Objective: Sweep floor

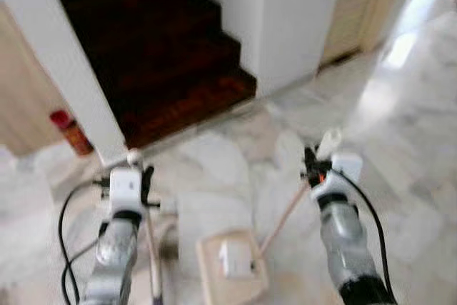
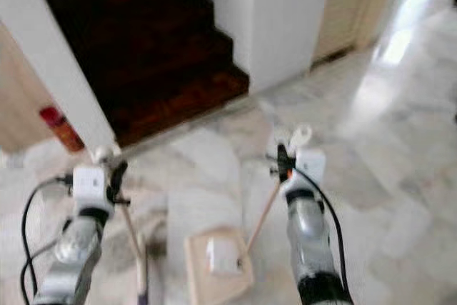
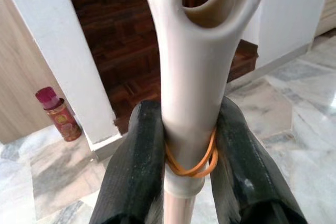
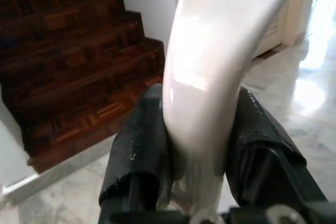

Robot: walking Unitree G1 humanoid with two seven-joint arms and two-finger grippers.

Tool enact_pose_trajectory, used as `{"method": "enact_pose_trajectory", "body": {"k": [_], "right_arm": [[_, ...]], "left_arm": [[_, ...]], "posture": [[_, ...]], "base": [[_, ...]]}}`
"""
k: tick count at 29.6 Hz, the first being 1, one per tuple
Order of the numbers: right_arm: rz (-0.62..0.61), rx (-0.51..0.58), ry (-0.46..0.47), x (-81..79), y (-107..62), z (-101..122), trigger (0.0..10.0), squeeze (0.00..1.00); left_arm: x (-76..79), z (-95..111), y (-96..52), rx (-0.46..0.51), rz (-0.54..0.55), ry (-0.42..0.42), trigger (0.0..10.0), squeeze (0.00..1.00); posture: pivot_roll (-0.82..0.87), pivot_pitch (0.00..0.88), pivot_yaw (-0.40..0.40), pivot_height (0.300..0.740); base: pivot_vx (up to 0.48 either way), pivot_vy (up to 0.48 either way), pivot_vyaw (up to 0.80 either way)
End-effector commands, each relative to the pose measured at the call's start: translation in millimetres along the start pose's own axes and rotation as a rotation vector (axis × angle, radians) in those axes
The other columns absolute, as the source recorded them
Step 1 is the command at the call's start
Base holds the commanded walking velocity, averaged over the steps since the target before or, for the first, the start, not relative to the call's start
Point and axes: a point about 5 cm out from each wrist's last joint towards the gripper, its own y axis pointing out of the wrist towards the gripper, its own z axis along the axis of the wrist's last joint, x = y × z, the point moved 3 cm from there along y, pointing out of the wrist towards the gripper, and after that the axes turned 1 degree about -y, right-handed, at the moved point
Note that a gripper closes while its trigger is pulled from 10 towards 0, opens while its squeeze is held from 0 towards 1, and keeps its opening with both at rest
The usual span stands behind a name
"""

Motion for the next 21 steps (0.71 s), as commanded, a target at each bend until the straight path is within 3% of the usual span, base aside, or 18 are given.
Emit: {"method": "enact_pose_trajectory", "body": {"k": [1,13,19,21], "right_arm": [[0.006,0.056,-0.003,-1.8,4.5,13.4,10.0,0.0],[0.022,0.044,-0.01,-4.7,4.9,11.4,10.0,0.0],[0.03,0.049,-0.001,-6.2,5.1,11.9,10.0,0.0],[0.03,0.049,0.004,-6.3,5.3,11.8,10.0,0.0]], "left_arm": [[-3.0,8.4,2.4,0.03,0.0,0.008,10.0,0.0],[-3.0,8.2,1.7,0.029,-0.002,0.01,10.0,0.0],[-2.2,8.1,1.6,0.029,-0.006,0.011,10.0,0.0],[-1.9,8.4,1.9,0.029,-0.007,0.011,10.0,0.0]], "posture": [[0.13,0.0,0.02,0.74],[0.14,0.0,0.022,0.74],[0.14,0.0,0.023,0.74],[0.14,0.0,0.024,0.74]], "base": [[0.0,0.394,0.0],[0.0,0.393,0.0],[0.0,0.394,0.69],[0.0,0.39,0.0]]}}
